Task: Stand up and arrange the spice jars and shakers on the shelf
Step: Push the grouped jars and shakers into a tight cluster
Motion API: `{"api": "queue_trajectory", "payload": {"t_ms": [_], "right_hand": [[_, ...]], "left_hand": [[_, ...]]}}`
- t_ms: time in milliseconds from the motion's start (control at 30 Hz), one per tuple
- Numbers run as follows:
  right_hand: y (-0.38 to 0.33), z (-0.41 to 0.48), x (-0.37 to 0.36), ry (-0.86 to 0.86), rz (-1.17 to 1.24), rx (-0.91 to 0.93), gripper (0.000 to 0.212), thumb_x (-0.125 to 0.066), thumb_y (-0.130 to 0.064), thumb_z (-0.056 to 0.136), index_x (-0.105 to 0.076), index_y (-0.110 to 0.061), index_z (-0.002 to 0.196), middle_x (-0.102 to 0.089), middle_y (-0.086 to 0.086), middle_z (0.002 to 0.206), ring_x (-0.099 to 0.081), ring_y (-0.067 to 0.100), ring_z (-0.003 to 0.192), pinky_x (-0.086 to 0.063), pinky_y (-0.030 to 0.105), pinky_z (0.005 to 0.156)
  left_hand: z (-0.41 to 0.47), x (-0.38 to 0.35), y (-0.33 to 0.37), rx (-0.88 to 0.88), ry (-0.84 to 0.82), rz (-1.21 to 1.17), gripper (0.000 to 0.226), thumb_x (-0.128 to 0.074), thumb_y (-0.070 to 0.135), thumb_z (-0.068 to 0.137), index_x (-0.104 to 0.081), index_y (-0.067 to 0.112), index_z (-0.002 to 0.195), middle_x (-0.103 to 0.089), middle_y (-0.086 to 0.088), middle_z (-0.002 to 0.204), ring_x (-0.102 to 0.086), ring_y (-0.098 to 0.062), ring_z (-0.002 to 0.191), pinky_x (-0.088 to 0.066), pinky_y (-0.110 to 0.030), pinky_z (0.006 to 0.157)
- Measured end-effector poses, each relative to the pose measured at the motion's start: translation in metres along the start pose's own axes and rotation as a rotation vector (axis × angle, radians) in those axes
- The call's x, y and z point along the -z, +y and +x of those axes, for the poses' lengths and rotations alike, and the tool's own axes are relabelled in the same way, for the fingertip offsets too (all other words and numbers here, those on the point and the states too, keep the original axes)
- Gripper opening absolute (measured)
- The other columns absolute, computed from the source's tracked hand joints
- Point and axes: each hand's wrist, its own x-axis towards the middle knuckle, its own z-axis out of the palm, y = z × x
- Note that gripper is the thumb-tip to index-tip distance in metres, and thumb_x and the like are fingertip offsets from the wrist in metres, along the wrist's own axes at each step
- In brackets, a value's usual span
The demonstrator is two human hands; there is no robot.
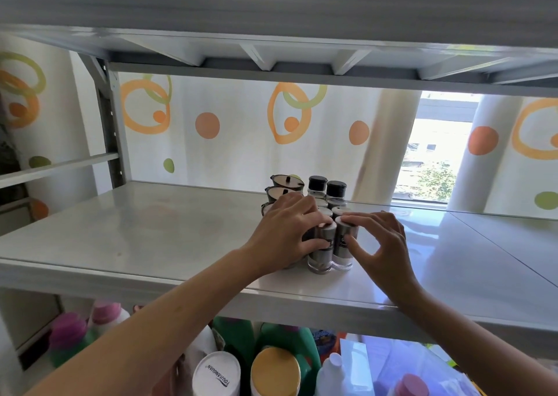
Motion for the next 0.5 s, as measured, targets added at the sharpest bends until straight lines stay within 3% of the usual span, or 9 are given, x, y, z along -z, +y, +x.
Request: {"api": "queue_trajectory", "payload": {"t_ms": [133, 333, 433, 500], "right_hand": [[0.0009, -0.0004, 0.0005, -0.004, 0.024, -0.015, 0.028, -0.069, -0.022, 0.075, -0.069, -0.027, 0.102, -0.062, -0.021, 0.106, -0.058, 0.015, 0.101, -0.044, 0.04, 0.09], [0.0013, -0.0006, 0.0001, -0.021, 0.045, -0.042, 0.028, -0.071, -0.019, 0.076, -0.069, -0.027, 0.103, -0.064, -0.019, 0.108, -0.056, 0.013, 0.104, -0.045, 0.041, 0.092], [0.0023, -0.001, -0.0001, -0.035, 0.055, -0.048, 0.03, -0.072, -0.015, 0.077, -0.068, -0.027, 0.104, -0.063, -0.018, 0.109, -0.055, 0.013, 0.106, -0.044, 0.036, 0.093], [0.0027, -0.0012, -0.0001, -0.049, 0.076, -0.057, 0.031, -0.073, -0.012, 0.077, -0.068, -0.026, 0.105, -0.063, -0.017, 0.109, -0.055, 0.013, 0.106, -0.041, 0.024, 0.095]], "left_hand": [[0.0005, -0.001, 0.0029, 0.005, 0.017, 0.045, 0.041, -0.069, 0.045, 0.075, -0.069, 0.022, 0.108, -0.056, 0.002, 0.094, -0.054, -0.021, 0.097, -0.04, -0.029, 0.088], [0.0011, -0.0039, 0.0056, -0.018, 0.07, 0.126, 0.038, -0.07, 0.044, 0.074, -0.07, 0.02, 0.103, -0.059, 0.002, 0.092, -0.056, -0.021, 0.096, -0.043, -0.032, 0.089], [0.0008, -0.0063, 0.0046, -0.045, 0.097, 0.146, 0.037, -0.071, 0.044, 0.073, -0.07, 0.021, 0.102, -0.059, 0.002, 0.092, -0.056, -0.02, 0.095, -0.043, -0.031, 0.09], [0.0007, -0.0078, 0.0034, -0.068, 0.125, 0.171, 0.037, -0.072, 0.044, 0.072, -0.07, 0.021, 0.101, -0.06, 0.002, 0.092, -0.053, -0.019, 0.096, -0.037, -0.028, 0.092]]}}
